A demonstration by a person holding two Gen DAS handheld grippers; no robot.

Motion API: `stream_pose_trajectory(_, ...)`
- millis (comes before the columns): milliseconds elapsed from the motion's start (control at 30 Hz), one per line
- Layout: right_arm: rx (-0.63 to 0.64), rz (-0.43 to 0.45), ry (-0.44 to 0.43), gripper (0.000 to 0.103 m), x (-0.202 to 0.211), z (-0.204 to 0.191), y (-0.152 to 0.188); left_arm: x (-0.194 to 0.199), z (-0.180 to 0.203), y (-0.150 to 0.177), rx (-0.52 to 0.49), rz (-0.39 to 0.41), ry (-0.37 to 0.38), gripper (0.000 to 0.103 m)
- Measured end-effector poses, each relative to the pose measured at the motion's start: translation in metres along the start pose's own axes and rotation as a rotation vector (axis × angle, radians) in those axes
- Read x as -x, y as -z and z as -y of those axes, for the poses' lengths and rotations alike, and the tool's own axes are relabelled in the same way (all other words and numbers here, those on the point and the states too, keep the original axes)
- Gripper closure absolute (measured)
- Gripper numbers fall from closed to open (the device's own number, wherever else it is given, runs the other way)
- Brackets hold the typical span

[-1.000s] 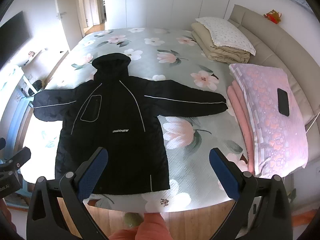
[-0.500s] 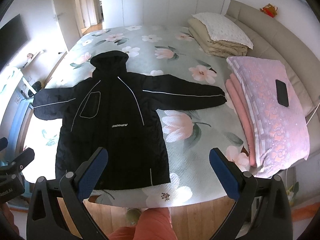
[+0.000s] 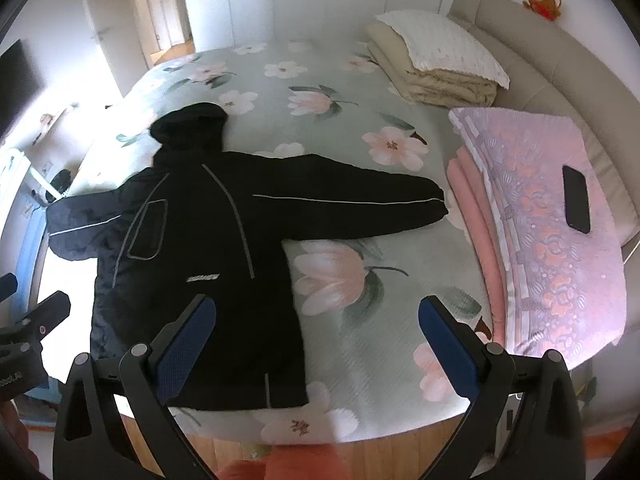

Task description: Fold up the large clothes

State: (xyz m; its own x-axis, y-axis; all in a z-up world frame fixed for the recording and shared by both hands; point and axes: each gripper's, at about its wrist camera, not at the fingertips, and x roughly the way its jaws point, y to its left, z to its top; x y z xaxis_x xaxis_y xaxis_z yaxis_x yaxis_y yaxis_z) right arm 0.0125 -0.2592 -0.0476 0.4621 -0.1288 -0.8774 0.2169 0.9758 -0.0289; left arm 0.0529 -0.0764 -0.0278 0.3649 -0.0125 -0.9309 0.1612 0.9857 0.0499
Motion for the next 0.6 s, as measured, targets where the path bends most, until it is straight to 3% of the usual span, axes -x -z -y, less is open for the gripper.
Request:
stream_pose_trajectory(200, -0.044, -0.076, 0.010, 0.001, -0.070, 0.037, -0.023, -0.054, 0.035, -0.043, -0.014, 0.037, -0.023, 0.001)
stream_pose_trajectory(300, -0.067, -0.083, 0.012, 0.001, -0.114, 0.058, -0.037, -0.082, 0.044, -0.059, 0.029, 0.057, 0.059, 0.001)
stream_pose_trajectory(400, -0.116, -0.076, -0.051, 0.001, -0.160, 0.085, -0.051, -0.117, 0.048, -0.073, 0.111, 0.079, 0.131, 0.001)
stream_pose_trajectory(467, -0.199, -0.071, -0.076, 0.001, -0.202, 0.118, -0.059, -0.148, 0.050, -0.082, 0.126, 0.096, 0.118, 0.001)
stream_pose_trajectory(600, -0.369, -0.079, -0.066, 0.001, -0.285, 0.189, -0.073, -0.209, 0.057, -0.098, 0.061, 0.126, 0.036, 0.001)
